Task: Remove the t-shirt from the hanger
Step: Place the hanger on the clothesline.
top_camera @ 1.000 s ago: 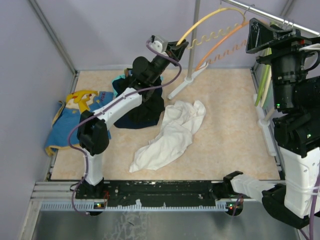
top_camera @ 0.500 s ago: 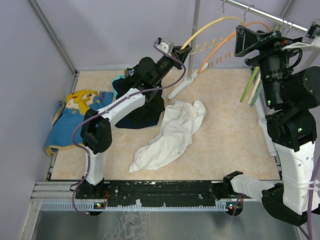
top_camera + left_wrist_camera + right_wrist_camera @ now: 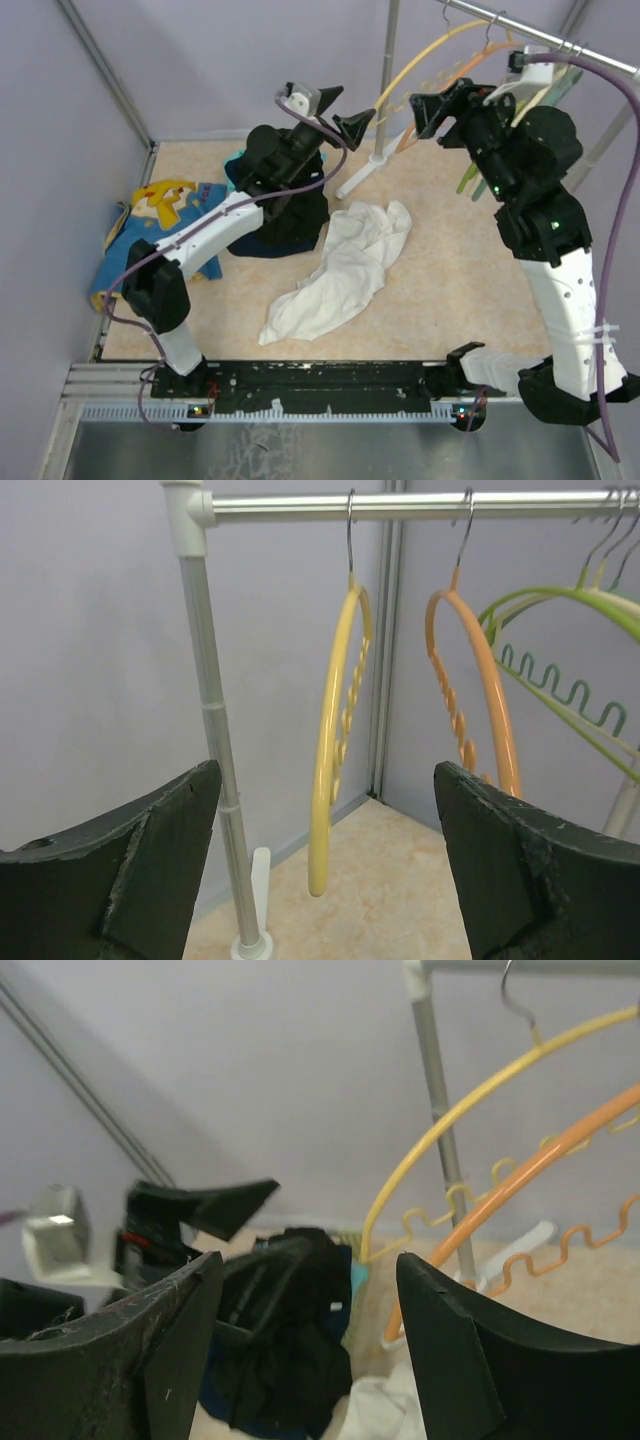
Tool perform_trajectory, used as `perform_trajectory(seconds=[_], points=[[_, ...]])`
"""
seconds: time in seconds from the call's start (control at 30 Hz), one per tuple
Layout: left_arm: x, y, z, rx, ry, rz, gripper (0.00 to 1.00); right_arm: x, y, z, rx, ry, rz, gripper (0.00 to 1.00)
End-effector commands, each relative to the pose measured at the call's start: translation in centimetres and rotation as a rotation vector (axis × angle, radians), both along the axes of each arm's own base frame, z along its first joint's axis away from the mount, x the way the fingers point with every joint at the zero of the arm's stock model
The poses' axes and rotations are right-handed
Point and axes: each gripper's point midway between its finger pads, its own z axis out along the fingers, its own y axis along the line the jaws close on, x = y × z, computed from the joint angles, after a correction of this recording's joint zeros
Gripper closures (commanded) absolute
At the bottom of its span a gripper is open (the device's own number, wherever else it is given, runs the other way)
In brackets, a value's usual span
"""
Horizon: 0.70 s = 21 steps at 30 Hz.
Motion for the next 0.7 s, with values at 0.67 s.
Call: perform_trajectory(seconds=[0.67], points=[[-11.3, 12.4, -9.2, 0.150, 0.413, 0.142, 0.01, -2.1, 9.0, -28.0, -0.347, 0.610, 0.329, 0.20]])
